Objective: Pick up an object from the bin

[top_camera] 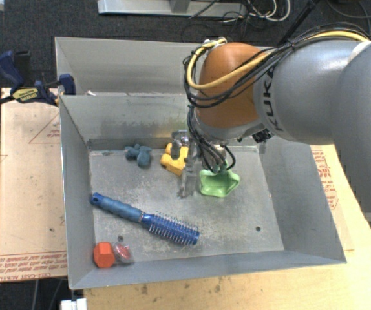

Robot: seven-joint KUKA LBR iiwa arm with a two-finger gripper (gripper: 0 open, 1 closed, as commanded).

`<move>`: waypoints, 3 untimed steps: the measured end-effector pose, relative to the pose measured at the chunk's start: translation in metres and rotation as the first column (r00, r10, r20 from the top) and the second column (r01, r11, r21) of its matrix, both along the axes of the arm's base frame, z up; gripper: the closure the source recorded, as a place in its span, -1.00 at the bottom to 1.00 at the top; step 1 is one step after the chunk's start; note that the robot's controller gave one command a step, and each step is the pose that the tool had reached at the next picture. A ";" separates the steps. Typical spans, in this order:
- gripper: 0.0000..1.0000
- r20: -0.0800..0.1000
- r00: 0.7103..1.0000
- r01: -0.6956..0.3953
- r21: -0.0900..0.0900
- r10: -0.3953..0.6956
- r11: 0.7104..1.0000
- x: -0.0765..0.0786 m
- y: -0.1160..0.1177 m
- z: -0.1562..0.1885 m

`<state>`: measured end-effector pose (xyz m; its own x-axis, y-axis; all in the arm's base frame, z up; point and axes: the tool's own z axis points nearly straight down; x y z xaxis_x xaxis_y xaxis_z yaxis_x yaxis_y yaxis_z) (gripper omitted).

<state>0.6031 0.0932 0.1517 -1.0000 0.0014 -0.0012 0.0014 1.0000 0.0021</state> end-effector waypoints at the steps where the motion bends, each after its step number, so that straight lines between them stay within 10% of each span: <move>1: -1.00 0.001 0.959 -0.285 0.000 0.285 0.959 -0.093 0.042 -0.077; 2: -1.00 0.000 0.973 -0.232 0.000 0.232 0.973 -0.095 0.068 -0.077; 3: 1.00 0.016 0.974 -0.227 -0.001 0.227 0.974 -0.090 0.067 -0.075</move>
Offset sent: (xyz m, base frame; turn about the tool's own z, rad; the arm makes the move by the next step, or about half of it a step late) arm -0.0941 0.0402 -0.0793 -0.2890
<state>0.5126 0.1604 0.0764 -0.9741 -0.2255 -0.0177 -0.2256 0.9742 0.0013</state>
